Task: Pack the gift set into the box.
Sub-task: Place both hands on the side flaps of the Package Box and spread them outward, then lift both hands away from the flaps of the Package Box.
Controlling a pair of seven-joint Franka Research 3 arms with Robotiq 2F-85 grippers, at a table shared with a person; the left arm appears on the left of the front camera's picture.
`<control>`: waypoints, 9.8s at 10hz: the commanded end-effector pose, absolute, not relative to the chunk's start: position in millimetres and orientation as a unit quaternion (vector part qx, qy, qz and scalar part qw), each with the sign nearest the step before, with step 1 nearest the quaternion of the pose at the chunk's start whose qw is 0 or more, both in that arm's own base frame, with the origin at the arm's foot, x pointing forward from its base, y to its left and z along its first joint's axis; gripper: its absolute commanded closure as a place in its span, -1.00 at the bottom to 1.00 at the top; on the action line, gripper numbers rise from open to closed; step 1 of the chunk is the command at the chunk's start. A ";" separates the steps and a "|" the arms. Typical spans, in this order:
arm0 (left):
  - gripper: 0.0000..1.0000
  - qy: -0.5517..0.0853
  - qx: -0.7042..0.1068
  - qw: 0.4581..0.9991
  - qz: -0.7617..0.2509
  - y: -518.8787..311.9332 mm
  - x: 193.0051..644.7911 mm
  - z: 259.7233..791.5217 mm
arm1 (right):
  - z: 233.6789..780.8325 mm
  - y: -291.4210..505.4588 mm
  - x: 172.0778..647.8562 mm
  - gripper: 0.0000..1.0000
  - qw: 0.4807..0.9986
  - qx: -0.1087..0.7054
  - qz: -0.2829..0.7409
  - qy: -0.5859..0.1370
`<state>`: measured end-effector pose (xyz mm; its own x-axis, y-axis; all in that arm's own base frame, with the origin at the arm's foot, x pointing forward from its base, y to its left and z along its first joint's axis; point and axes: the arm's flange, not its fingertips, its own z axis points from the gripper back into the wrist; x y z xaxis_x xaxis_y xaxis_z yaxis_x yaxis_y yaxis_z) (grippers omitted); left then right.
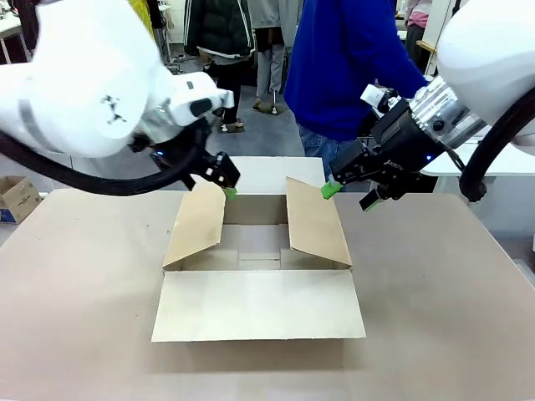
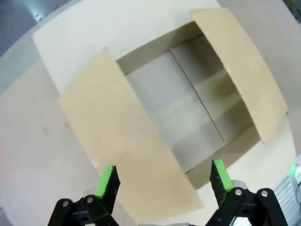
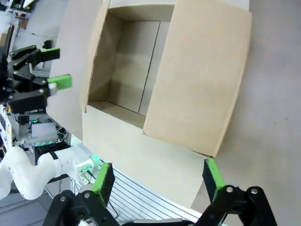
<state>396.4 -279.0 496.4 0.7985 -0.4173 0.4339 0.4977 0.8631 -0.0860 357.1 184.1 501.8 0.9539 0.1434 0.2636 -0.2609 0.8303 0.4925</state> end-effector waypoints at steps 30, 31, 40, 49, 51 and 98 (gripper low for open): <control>-1.00 -0.087 0.166 0.974 0.126 -251.8 444.3 473.6 | 502.1 186.0 354.4 -1.00 0.954 0.261 0.094 -0.112; -1.00 -0.082 0.155 0.975 0.139 -236.3 443.4 469.3 | 502.1 186.0 354.4 -1.00 0.954 0.261 0.094 -0.112; -1.00 -0.087 0.029 0.985 0.144 -156.6 446.3 423.6 | 502.1 186.0 354.4 -1.00 0.954 0.261 0.094 -0.112; -1.00 -0.087 0.029 0.985 0.144 -156.6 446.3 423.6 | 469.8 352.5 405.8 -1.00 0.991 0.012 0.112 -0.068; -1.00 -0.087 0.029 0.985 0.144 -156.6 446.3 423.6 | 455.4 366.3 422.3 -1.00 0.991 -0.059 0.098 -0.064; -1.00 -0.087 0.029 0.985 0.144 -156.6 446.3 423.6 | 415.5 162.5 396.7 -1.00 0.965 0.013 -0.215 -0.150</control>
<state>446.3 -157.0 422.7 0.9483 0.2701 0.1666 -0.2760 0.9611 0.0124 395.9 161.8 411.8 0.8688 -0.4081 0.2805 0.3976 0.9125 0.0960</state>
